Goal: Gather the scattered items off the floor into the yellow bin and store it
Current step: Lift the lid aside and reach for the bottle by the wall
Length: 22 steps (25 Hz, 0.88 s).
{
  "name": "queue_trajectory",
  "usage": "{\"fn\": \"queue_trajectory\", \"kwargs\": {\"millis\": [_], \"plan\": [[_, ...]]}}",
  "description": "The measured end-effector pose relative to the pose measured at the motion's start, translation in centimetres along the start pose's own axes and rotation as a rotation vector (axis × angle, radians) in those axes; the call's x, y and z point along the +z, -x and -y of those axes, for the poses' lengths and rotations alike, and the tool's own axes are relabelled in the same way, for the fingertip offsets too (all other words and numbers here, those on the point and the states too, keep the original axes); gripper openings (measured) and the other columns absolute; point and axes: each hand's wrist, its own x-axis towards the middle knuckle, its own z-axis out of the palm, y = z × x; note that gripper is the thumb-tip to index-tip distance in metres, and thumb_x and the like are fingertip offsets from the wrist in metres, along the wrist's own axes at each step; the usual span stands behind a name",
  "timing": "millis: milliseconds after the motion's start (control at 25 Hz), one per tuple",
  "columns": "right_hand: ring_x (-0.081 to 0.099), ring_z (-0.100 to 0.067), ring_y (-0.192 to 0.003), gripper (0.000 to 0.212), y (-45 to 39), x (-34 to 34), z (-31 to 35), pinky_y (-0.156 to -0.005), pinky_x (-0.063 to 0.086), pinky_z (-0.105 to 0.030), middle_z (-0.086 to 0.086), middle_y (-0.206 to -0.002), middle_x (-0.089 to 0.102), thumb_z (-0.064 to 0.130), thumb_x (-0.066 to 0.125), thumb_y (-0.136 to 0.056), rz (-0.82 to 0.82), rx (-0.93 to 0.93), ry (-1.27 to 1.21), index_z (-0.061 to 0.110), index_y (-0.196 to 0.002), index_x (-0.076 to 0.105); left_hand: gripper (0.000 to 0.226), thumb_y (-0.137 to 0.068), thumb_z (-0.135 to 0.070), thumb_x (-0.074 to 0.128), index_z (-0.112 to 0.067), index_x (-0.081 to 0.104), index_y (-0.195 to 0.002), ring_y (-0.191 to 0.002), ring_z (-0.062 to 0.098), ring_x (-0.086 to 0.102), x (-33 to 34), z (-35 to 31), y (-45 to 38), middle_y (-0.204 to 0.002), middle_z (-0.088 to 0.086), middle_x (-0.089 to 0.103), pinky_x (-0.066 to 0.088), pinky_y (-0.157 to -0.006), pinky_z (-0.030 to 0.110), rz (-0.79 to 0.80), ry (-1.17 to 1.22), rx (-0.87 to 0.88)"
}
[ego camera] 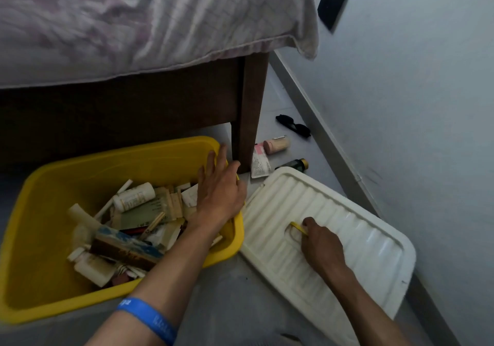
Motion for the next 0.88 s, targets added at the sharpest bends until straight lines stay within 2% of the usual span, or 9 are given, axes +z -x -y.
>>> {"fn": "queue_trajectory", "kwargs": {"millis": [120, 200, 320, 360, 480, 560, 680, 760, 880], "plan": [[0.049, -0.016, -0.064, 0.026, 2.1, 1.7, -0.3, -0.061, 0.036, -0.029, 0.004, -0.08, 0.052, 0.016, 0.038, -0.097, 0.059, 0.054, -0.02, 0.019, -0.123, 0.041, 0.046, -0.093, -0.03, 0.04, -0.026, 0.044, -0.139, -0.15, 0.029, -0.003, 0.2, 0.2, -0.1, -0.164, 0.0, 0.0, 0.01, -0.119, 0.052, -0.012, 0.008, 0.001], [0.052, -0.017, -0.067, 0.033, 2.9, 2.8, -0.7, -0.065, 0.037, -0.031, 0.005, -0.08, 0.052, 0.015, 0.037, -0.096, 0.066, 0.086, -0.029, 0.021, -0.128, 0.037, 0.046, -0.093, -0.031, 0.04, -0.026, 0.044, -0.138, -0.149, 0.03, -0.002, 0.1, 0.2, -0.1, -0.164, 0.001, 0.002, 0.011, -0.119, 0.053, -0.014, -0.005, 0.013], [0.057, -0.02, -0.069, 0.041, 4.3, 3.8, -2.0, -0.068, 0.034, -0.034, 0.008, -0.073, 0.055, 0.012, 0.033, -0.094, -0.008, 0.186, -0.054, 0.024, -0.133, 0.033, 0.045, -0.093, -0.03, 0.042, -0.025, 0.045, -0.137, -0.149, 0.031, 0.0, 0.0, 0.0, 0.0, -0.164, 0.002, 0.004, 0.01, -0.119, 0.053, -0.02, -0.008, 0.009], [0.06, -0.022, -0.073, 0.044, 4.4, 3.9, -2.6, -0.068, 0.036, -0.034, 0.004, -0.077, 0.06, 0.012, 0.032, -0.094, -0.017, 0.214, -0.062, 0.023, -0.136, 0.032, 0.044, -0.093, -0.029, 0.042, -0.025, 0.046, -0.137, -0.149, 0.031, 0.0, -0.1, -0.1, 0.0, -0.164, 0.002, 0.004, 0.01, -0.119, 0.053, -0.022, -0.001, 0.003], [0.063, -0.03, -0.098, 0.051, 2.8, 3.8, -3.3, -0.079, 0.046, -0.035, -0.012, -0.11, 0.066, 0.018, 0.034, -0.098, 0.067, 0.254, -0.074, 0.017, -0.148, 0.026, 0.047, -0.093, -0.034, 0.04, -0.025, 0.045, -0.139, -0.149, 0.03, -0.001, -0.4, -0.1, -0.1, -0.164, 0.002, 0.004, 0.008, -0.119, 0.055, -0.024, -0.021, -0.011], [0.058, -0.032, -0.108, 0.053, 1.4, 3.6, -2.9, -0.087, 0.047, -0.037, -0.013, -0.122, 0.061, 0.026, 0.04, -0.098, 0.099, 0.253, -0.072, 0.016, -0.149, 0.027, 0.056, -0.092, -0.048, 0.034, -0.029, 0.038, -0.144, -0.149, 0.028, -0.009, -0.5, -0.1, -0.2, -0.164, 0.001, 0.0, -0.002, -0.118, 0.058, -0.004, -0.066, -0.02], [0.05, -0.03, -0.117, 0.06, -0.5, 3.2, -1.2, -0.092, 0.043, -0.042, -0.007, -0.134, 0.053, 0.042, 0.051, -0.093, 0.003, 0.132, 0.023, 0.019, -0.146, 0.034, 0.077, -0.085, -0.073, 0.021, -0.034, 0.019, -0.152, -0.146, 0.024, -0.024, -0.6, -0.4, -0.5, -0.164, 0.002, -0.008, -0.018, -0.111, 0.058, 0.032, -0.123, 0.057], [0.047, -0.031, -0.122, 0.06, -3.5, 2.7, 0.5, -0.094, 0.042, -0.044, -0.008, -0.143, 0.046, 0.041, 0.054, -0.091, -0.088, 0.031, 0.026, 0.019, -0.145, 0.038, 0.081, -0.082, -0.078, 0.019, -0.038, 0.012, -0.152, -0.145, 0.022, -0.027, -0.3, -1.0, -0.8, -0.164, -0.001, -0.012, -0.015, -0.114, 0.058, 0.059, -0.064, 0.105], [0.034, -0.033, -0.138, 0.07, -10.5, 1.5, 3.5, -0.104, 0.038, -0.05, -0.007, -0.16, 0.024, 0.024, 0.06, -0.088, -0.107, -0.045, -0.034, 0.024, -0.15, 0.027, 0.082, -0.081, -0.08, 0.017, -0.041, 0.007, -0.152, -0.145, 0.02, -0.027, 0.5, -0.9, -1.1, -0.163, -0.005, -0.014, -0.01, -0.116, 0.057, 0.031, -0.013, 0.088]]}}
